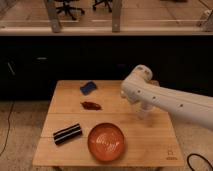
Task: Move the arm in a circular motion
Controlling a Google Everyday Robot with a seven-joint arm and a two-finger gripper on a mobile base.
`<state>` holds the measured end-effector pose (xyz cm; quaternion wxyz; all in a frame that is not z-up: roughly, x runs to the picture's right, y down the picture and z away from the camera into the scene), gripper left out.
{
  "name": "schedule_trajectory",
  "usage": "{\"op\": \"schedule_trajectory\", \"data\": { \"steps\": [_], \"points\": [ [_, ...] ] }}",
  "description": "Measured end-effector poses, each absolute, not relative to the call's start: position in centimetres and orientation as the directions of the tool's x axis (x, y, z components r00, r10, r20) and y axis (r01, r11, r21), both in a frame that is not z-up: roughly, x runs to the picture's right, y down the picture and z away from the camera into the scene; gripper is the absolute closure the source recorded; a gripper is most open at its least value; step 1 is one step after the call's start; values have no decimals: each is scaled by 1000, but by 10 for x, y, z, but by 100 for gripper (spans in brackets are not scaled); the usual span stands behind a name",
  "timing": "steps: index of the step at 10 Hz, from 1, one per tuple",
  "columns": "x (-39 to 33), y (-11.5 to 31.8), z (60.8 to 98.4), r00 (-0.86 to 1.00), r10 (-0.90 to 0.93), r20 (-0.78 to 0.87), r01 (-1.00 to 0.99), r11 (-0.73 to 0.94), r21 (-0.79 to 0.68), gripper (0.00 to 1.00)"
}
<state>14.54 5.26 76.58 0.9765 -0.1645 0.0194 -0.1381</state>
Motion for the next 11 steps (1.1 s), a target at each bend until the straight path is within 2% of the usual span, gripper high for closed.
{"op": "schedule_trajectory", "data": {
  "steps": [11],
  "points": [
    [139,53,762,965,-262,21,254,908,-333,20]
  ]
}}
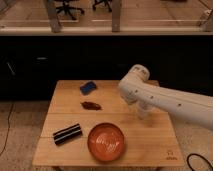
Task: Move the arm in a circular motion
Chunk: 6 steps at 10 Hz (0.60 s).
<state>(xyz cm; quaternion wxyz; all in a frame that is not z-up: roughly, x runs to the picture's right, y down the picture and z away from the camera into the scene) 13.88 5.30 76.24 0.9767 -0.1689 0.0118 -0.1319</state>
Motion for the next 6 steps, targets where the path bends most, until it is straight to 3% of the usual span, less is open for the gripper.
{"op": "schedule_trajectory", "data": {
  "steps": [6],
  "points": [
    [127,55,757,962,-272,20,263,908,-327,20]
  ]
}}
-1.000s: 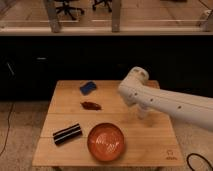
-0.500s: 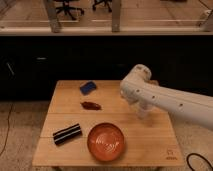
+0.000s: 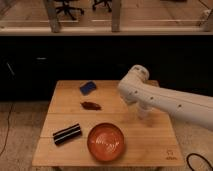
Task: Move the arm in a circular motion
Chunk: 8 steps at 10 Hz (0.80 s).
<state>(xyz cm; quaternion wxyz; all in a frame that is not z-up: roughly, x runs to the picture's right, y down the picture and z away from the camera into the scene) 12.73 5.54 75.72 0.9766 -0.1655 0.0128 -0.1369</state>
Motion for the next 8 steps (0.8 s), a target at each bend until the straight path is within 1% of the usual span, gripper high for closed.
{"op": "schedule_trajectory", "data": {
  "steps": [4,8],
  "points": [
    [125,53,754,964,-266,20,258,908,-330,20],
    [120,41,759,967,-254,23,247,911,-329,20]
  ]
}}
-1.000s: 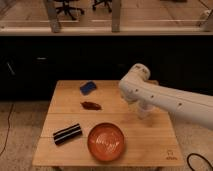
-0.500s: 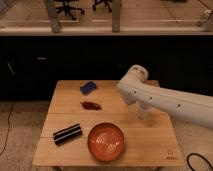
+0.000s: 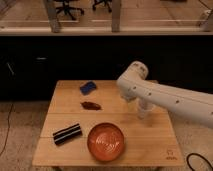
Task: Move the arm in a circular motion
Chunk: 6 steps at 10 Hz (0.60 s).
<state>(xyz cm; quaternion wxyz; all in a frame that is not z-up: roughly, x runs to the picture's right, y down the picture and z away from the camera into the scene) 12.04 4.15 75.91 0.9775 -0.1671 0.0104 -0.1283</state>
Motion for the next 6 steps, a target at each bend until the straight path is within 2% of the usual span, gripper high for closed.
{"op": "schedule_trajectory", "data": {
  "steps": [6],
  "points": [
    [125,36,758,977,-214,13,205,918,-338,20]
  ]
}}
